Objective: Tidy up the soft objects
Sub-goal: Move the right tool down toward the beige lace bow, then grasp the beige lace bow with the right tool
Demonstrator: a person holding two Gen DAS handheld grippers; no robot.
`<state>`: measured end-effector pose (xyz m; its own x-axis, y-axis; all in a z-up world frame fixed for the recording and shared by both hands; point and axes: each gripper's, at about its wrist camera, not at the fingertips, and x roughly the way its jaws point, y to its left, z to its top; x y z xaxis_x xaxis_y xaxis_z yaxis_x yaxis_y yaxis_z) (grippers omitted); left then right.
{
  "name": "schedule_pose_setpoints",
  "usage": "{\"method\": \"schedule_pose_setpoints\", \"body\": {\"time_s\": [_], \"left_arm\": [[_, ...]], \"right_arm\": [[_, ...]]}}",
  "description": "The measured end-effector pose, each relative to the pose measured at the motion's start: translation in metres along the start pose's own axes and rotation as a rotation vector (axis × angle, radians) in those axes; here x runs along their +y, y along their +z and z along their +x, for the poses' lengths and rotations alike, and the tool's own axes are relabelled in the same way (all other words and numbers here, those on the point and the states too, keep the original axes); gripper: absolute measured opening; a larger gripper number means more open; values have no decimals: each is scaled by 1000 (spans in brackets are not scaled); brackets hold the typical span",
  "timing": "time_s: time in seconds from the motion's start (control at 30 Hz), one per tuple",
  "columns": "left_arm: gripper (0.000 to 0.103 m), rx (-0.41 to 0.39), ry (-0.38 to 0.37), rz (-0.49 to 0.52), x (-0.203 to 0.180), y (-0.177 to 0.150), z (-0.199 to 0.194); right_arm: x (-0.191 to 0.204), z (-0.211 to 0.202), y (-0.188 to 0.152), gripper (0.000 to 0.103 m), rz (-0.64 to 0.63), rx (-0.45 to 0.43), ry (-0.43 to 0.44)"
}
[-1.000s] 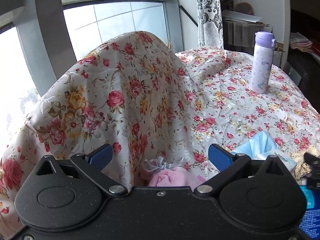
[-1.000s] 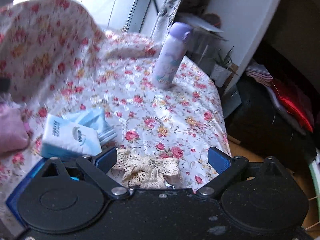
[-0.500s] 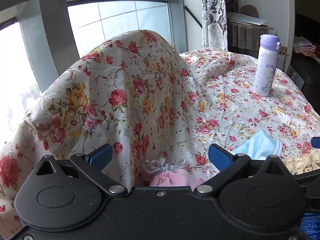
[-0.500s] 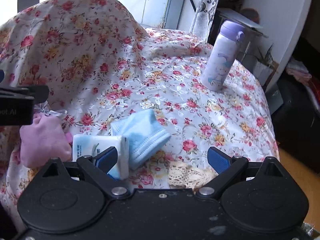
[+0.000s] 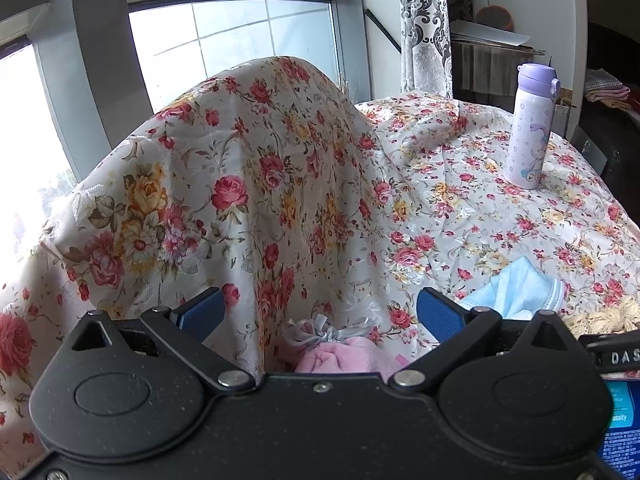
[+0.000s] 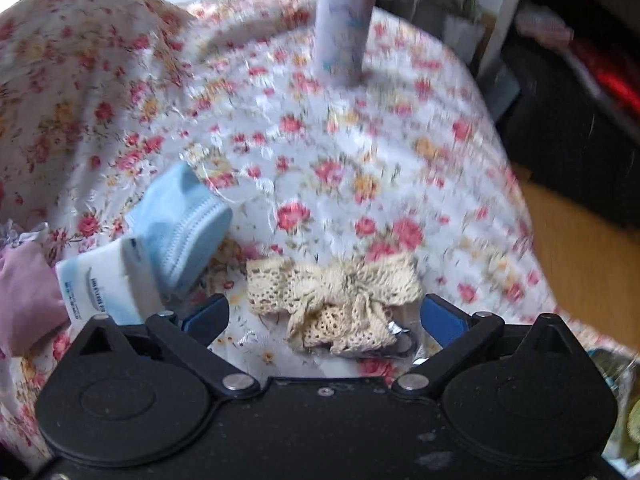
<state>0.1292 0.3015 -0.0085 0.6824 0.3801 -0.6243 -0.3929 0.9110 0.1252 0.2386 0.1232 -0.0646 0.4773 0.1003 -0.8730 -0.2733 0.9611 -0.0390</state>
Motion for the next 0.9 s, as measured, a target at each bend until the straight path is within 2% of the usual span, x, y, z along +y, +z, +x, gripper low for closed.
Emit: {"method": "schedule_pose_setpoints", "body": {"time_s": [0.13, 0.2, 0.27, 0.47, 0.73, 0.8, 0.9], "left_arm": [[99, 1, 4, 9, -2, 0, 1], [99, 1, 7, 11, -2, -1, 1], [99, 2, 6, 12, -2, 0, 1], [99, 2, 13, 30, -5, -1, 2], [99, 14, 24, 39, -6, -1, 5], [98, 16, 26, 40, -5, -1, 5], [98, 23, 27, 47, -6, -1, 5]], "right_arm": [[-4, 21, 6, 99, 42, 75, 19], [-4, 26, 6, 75, 42, 87, -12], [-5, 26, 6, 60, 40, 84, -35], [-23, 21, 10, 56, 110, 90, 27], [-17, 3, 23, 52, 52, 44, -17], [-15, -7, 25, 42, 38, 23, -17], [-11, -19, 25, 38, 26, 5, -8]]}}
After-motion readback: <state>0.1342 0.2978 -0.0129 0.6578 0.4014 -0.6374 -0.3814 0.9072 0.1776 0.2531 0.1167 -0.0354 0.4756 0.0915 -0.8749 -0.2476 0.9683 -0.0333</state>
